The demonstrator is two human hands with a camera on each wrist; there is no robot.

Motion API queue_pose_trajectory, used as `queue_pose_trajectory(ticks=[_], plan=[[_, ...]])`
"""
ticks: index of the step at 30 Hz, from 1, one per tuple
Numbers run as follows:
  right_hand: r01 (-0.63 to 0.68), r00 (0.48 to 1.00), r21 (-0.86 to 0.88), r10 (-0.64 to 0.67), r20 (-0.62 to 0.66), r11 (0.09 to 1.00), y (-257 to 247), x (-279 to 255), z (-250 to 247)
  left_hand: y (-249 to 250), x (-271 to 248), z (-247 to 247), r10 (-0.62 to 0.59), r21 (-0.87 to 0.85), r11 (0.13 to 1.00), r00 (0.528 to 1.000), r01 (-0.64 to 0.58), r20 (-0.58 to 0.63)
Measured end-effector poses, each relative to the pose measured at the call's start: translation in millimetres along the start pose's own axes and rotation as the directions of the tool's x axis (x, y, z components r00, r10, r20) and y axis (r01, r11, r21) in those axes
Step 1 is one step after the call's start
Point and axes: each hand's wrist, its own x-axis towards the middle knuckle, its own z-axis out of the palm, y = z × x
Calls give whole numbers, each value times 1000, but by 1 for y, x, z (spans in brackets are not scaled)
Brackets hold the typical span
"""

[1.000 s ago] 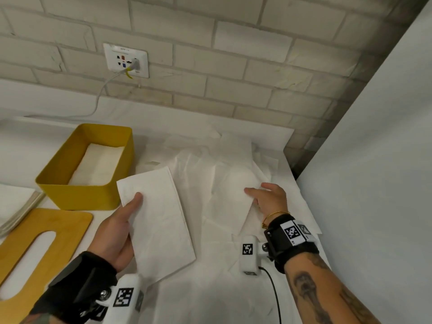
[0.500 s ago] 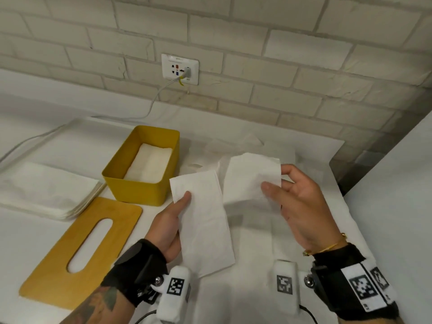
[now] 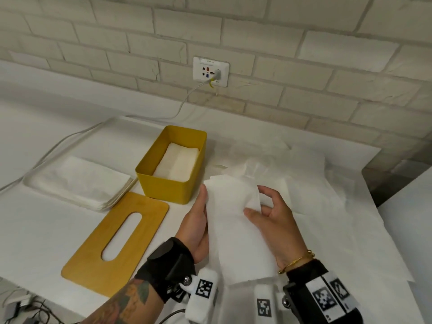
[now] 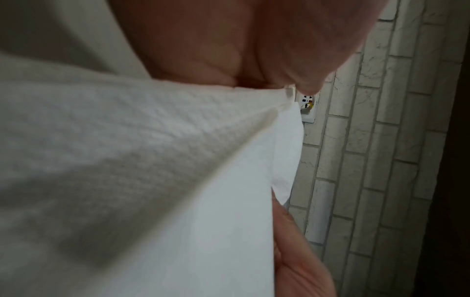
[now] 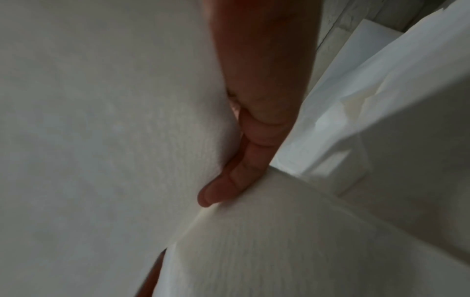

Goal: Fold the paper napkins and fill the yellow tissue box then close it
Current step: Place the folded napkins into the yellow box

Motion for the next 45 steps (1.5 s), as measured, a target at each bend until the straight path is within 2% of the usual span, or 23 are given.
queue_pose_trajectory(ticks=[4, 12, 14, 18, 20, 22, 24, 26, 28, 32, 34, 41, 43, 45], plan=[[-5, 1000, -22, 5, -3, 1000, 2, 2, 3, 0, 0, 2, 7, 45, 999, 1000, -7, -2], [-33, 999, 40, 33, 10, 999, 7, 1, 6, -4, 4, 3, -14, 93, 996, 1000, 14, -3], [-55, 998, 50, 53, 38, 997, 12, -5, 5, -3, 6, 3, 15, 87, 996, 999, -12, -28], [-152, 973, -51, 159, 167, 987, 33, -27, -3, 4, 10, -5, 109, 78, 992, 988, -101, -107], [-209, 962, -4, 207, 177, 978, 38, -31, -16, 9, 11, -10, 142, 71, 989, 979, -132, -145], [-206, 978, 139, 205, 19, 969, 39, -25, -34, 12, 11, -13, 149, 59, 988, 976, -141, -157], [-119, 967, 320, 182, -176, 940, 33, -14, -52, 13, 9, -12, 148, 57, 988, 976, -141, -160], [-48, 949, 432, 176, -261, 901, 26, -5, -62, 10, 8, -9, 143, 57, 989, 977, -135, -162], [-56, 937, 476, 210, -278, 878, 22, 3, -62, 7, 7, -4, 133, 60, 990, 978, -125, -162], [-147, 904, 328, 262, -339, 933, 23, 15, -57, 4, 5, -2, 121, 67, 992, 978, -111, -171], [-149, 896, 287, 252, -367, 946, 27, 16, -57, 4, 4, -4, 126, 75, 991, 975, -114, -183], [-105, 896, 433, 274, -349, 895, 22, 27, -57, 4, 2, -9, 117, 82, 991, 973, -102, -198], [-77, 881, 344, 226, -416, 936, 14, 35, -60, 3, 2, -9, 119, 86, 991, 974, -104, -192], [-37, 863, 89, 77, -499, 995, 6, 39, -63, 4, 1, -8, 116, 89, 991, 976, -101, -184]])
